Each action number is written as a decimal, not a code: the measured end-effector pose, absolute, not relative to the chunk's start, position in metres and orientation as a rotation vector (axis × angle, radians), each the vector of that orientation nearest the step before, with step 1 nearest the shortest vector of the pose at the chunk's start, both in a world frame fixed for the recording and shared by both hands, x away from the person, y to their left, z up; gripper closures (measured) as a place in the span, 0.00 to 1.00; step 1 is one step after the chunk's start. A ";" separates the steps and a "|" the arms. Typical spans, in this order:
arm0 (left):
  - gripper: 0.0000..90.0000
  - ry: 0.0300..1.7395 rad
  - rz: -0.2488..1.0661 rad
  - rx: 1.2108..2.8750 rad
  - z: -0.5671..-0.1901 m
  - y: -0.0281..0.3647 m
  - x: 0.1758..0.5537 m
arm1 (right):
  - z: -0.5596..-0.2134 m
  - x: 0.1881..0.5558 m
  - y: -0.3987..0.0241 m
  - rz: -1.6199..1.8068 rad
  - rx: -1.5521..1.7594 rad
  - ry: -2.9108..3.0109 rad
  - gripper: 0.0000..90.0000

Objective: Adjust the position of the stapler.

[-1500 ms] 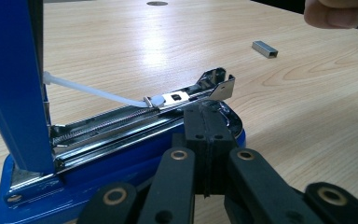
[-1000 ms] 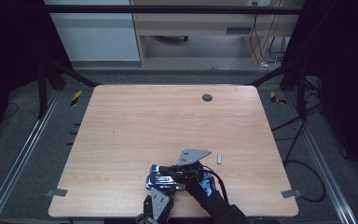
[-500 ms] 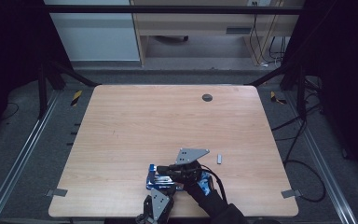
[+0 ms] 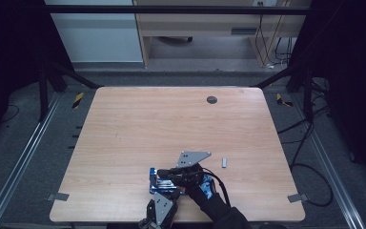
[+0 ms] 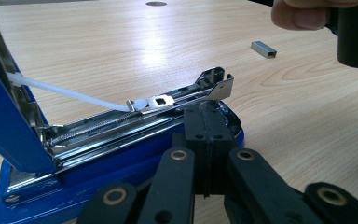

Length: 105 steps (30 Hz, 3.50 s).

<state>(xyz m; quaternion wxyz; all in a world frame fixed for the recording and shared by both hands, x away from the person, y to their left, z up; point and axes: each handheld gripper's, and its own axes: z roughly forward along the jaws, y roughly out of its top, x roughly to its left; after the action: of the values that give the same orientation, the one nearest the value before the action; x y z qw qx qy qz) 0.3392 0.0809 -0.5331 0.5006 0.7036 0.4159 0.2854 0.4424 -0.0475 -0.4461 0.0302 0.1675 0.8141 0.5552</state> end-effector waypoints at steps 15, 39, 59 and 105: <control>1.00 1.008 0.685 1.700 -0.533 0.081 0.339 | -0.448 0.445 -0.038 1.696 0.515 2.526 1.00; 1.00 1.005 0.681 1.698 -0.533 0.082 0.339 | -0.452 0.448 -0.023 1.685 0.513 2.551 1.00; 1.00 1.006 0.683 1.690 -0.534 0.082 0.339 | -0.457 0.452 -0.004 1.670 0.504 2.589 1.00; 1.00 1.007 0.681 1.684 -0.534 0.083 0.339 | -0.473 0.462 0.019 1.495 0.526 2.743 1.00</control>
<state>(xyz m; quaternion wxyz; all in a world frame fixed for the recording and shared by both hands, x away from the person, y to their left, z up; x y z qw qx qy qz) 0.3389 0.0826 -0.5341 0.5075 0.6987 0.4178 0.2824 0.4623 0.0189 -0.4728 -0.0133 0.1659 0.8658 0.4719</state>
